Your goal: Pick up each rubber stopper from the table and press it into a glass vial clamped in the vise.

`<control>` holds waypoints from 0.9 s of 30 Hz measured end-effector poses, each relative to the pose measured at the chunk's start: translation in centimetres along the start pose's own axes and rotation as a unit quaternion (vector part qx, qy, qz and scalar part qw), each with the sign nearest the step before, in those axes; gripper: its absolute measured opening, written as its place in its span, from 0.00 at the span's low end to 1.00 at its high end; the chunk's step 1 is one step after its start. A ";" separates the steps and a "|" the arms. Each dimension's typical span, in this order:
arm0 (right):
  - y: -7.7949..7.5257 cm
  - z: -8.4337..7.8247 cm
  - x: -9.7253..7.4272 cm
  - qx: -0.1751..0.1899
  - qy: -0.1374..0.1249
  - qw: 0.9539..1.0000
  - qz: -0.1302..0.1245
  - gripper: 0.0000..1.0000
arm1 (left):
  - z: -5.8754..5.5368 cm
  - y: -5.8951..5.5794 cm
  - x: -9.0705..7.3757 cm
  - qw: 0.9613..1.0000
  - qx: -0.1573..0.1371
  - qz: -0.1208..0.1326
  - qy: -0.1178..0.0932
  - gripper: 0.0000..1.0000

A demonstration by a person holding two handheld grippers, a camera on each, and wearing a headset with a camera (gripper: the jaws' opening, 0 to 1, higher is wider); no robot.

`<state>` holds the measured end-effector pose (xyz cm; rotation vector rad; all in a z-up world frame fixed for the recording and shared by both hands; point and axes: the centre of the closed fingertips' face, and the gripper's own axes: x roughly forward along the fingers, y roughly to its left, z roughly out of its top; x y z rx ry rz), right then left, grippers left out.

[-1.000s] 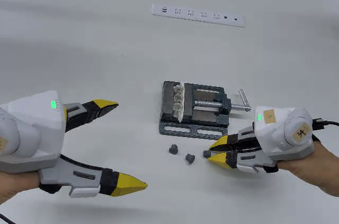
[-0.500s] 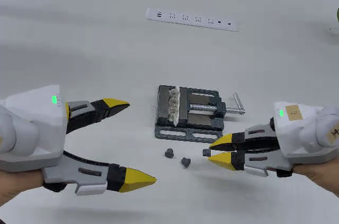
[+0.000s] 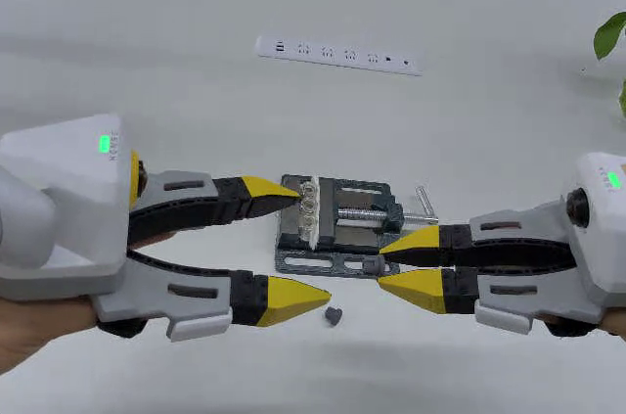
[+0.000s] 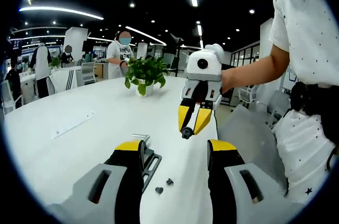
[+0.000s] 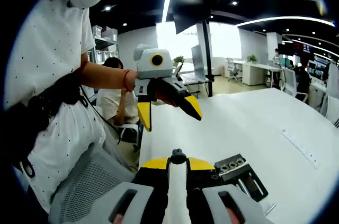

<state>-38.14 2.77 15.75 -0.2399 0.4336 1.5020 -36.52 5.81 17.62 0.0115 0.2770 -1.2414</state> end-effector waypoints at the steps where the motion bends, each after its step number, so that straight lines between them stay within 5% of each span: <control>1: 0.1 0.4 0.0 -0.002 -0.004 1.000 0.001 0.06 | 0.2 -0.1 0.0 1.000 0.001 -0.004 -0.002 0.42; 12: 1.0 4.2 -0.3 -0.019 -0.045 0.999 0.007 0.06 | 2.2 -2.0 0.2 0.999 0.001 -0.042 -0.020 0.21; 27: 1.7 5.8 -0.4 -0.022 -0.067 0.997 0.016 0.06 | 4.0 -2.6 0.1 0.997 0.012 -0.054 -0.045 0.10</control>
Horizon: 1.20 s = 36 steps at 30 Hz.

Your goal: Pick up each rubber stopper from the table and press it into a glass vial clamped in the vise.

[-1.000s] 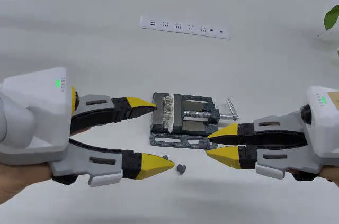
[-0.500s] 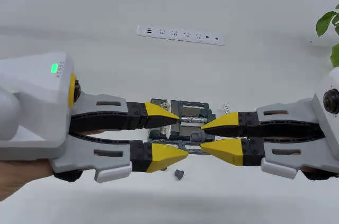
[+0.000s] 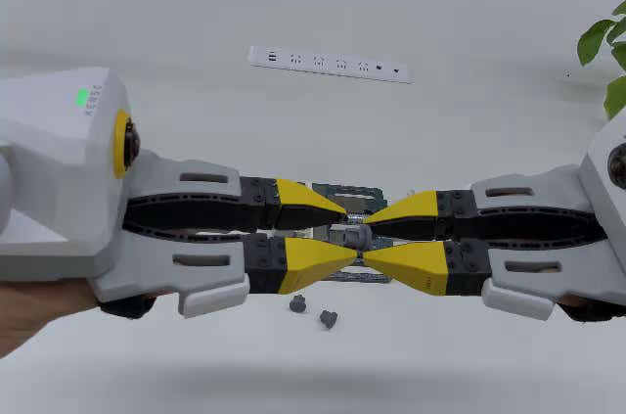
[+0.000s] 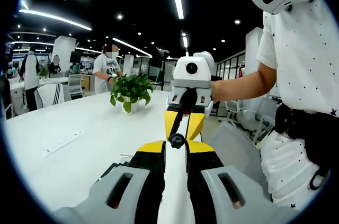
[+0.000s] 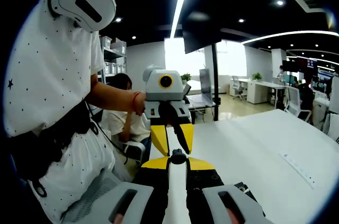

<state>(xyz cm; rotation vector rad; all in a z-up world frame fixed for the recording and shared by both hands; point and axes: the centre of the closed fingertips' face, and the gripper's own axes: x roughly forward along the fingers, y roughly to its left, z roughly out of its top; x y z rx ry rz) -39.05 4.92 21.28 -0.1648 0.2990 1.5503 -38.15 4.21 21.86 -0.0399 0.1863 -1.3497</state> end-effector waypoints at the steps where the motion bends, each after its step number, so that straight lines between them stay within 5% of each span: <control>1: 0.0 0.0 0.0 0.000 -0.001 1.000 0.000 0.06 | 0.0 -0.1 0.0 1.000 0.001 -0.001 0.000 0.09; 16: 0.2 1.1 -0.1 -0.005 -0.007 1.000 0.002 0.06 | 1.1 -0.5 -0.3 1.000 -0.005 -0.005 -0.014 0.05; 36: 1.2 4.3 -0.7 -0.001 -0.059 0.998 0.018 0.07 | 4.1 -1.4 -1.3 0.997 -0.024 -0.028 -0.065 0.04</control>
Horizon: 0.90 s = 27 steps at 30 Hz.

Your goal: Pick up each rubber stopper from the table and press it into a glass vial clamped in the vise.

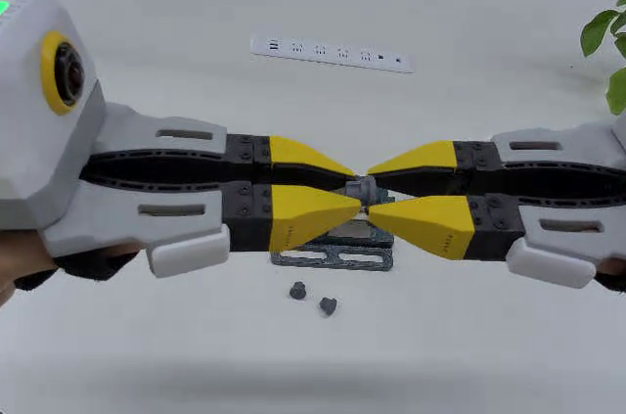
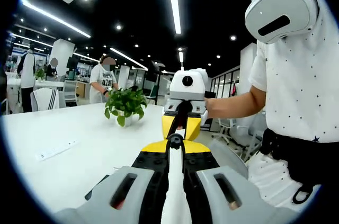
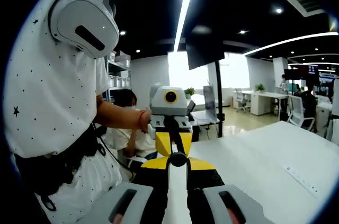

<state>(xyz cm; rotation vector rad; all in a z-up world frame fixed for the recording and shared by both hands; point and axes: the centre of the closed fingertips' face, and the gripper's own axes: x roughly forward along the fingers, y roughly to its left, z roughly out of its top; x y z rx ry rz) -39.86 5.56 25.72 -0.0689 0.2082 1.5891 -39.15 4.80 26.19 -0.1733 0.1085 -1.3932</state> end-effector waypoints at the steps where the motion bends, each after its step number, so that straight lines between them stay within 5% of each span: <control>1: 0.0 0.1 0.0 0.000 -0.002 1.000 0.001 0.07 | 0.1 0.0 0.0 1.000 -0.001 0.000 -0.002 0.04; 12: 0.6 1.5 -0.2 0.002 -0.021 1.000 0.021 0.07 | 1.4 -0.5 -0.2 0.999 -0.019 -0.019 -0.029 0.04; 27: 0.2 1.4 -0.5 0.004 -0.017 0.999 0.030 0.05 | 1.5 -0.5 -0.5 0.998 -0.030 -0.028 -0.038 0.04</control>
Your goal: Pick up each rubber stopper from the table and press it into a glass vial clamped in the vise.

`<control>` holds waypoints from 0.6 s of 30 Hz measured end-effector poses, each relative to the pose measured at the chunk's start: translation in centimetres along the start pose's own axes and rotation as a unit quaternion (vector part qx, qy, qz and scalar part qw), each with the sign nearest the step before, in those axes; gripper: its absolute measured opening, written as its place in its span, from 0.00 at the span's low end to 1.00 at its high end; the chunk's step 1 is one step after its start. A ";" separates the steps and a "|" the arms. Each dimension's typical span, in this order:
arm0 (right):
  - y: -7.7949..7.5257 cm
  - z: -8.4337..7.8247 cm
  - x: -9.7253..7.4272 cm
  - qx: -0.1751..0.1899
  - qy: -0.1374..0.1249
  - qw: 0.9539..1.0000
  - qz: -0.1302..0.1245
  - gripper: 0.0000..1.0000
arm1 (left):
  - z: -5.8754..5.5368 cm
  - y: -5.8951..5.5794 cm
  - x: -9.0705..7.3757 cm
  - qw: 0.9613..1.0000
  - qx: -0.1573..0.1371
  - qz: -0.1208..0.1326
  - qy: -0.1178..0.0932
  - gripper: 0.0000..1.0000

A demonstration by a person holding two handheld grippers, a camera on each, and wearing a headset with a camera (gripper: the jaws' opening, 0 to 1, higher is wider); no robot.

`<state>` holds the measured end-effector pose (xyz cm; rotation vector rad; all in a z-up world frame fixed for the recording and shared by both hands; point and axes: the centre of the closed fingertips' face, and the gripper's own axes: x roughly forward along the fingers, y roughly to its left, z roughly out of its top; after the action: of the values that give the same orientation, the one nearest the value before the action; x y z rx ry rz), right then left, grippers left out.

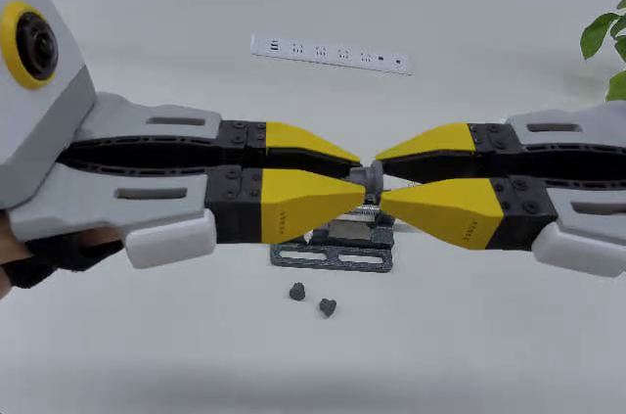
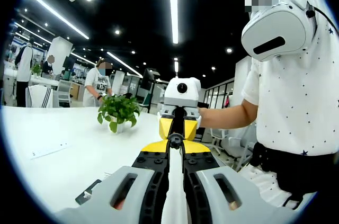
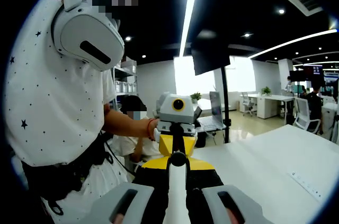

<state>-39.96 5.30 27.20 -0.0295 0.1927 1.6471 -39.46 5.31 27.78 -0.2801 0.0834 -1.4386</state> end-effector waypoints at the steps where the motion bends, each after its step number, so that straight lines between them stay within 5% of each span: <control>1: 0.0 0.0 0.0 0.002 0.001 1.000 0.000 0.05 | 0.0 0.0 0.0 1.000 -0.001 0.000 0.000 0.04; 18: -0.8 -0.7 1.1 0.020 0.028 0.999 -0.004 0.05 | -0.9 1.1 -0.3 1.000 0.003 0.018 -0.005 0.05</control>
<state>-39.32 6.31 26.26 -0.0463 0.2679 1.6350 -38.62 5.55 26.62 -0.2799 0.0750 -1.4008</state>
